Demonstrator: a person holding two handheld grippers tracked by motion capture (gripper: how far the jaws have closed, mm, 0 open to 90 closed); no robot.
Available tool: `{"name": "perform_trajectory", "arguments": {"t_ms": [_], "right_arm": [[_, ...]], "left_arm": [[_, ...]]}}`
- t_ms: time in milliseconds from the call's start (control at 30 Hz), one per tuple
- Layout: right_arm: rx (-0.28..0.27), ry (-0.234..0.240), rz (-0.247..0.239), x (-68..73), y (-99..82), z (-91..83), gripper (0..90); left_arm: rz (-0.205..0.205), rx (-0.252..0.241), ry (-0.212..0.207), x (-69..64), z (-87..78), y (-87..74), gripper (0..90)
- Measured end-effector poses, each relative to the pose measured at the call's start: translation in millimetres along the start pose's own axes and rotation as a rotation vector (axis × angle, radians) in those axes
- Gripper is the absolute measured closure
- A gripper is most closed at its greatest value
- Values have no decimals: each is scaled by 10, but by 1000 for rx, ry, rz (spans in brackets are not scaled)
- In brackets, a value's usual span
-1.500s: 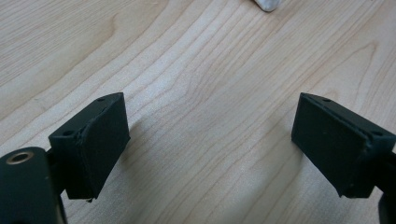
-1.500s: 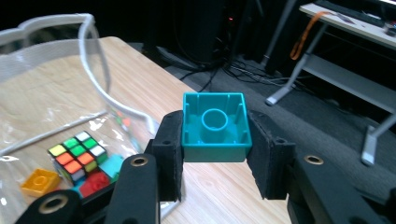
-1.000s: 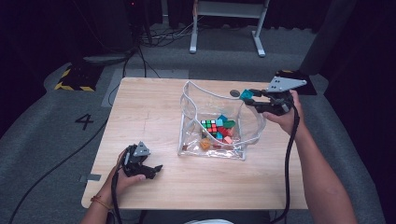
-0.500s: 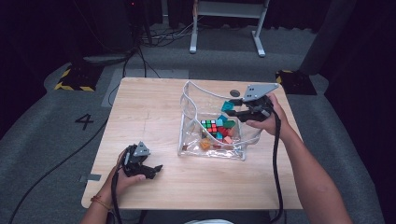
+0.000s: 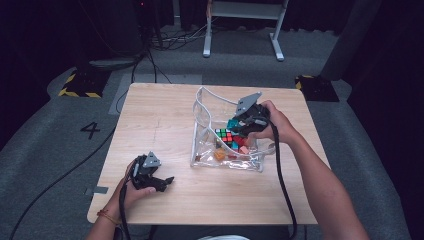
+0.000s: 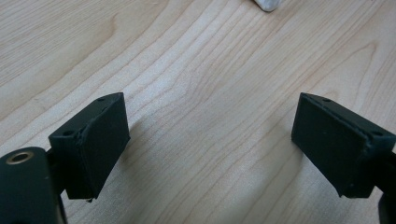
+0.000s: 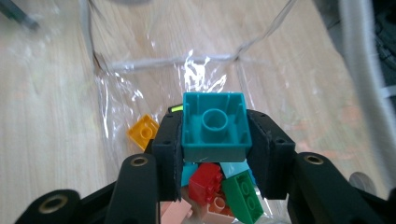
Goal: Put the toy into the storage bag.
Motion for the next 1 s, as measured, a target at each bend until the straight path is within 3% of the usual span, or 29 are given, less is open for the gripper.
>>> {"name": "perform_trajectory", "arguments": {"t_ms": [33,133,267,333,600,767,1000], "right_arm": [[40,1,-2,3,-24,30,594],[74,10,-16,4,-53,131,594],[166,10,-15,-7,-174,205,594],[221,9,-19,10,-255,210,593],[343,8,-5,-29,-489,196,593],[377,-8,12,-71,-574,112,593],[373,-25,49,-147,-704,-83,593]], "left_arm": [[-1,0,0,0,0,0,114],[-1,0,0,-1,1,0,114],[-1,0,0,0,0,0,114],[-1,-1,0,0,1,1,114],[-2,0,0,0,1,0,114],[0,0,0,1,0,0,114],[-1,-1,0,0,1,1,114]]}}
Point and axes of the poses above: each handheld gripper's, and its own axes: z roughly forward along the jaws, y roughly out of its top, x roughly to its left, the point moved 10 cm from there along z, roughly forward along the jaws, and after that the axes turned 6 degrees about z, right-handed, at the moved point
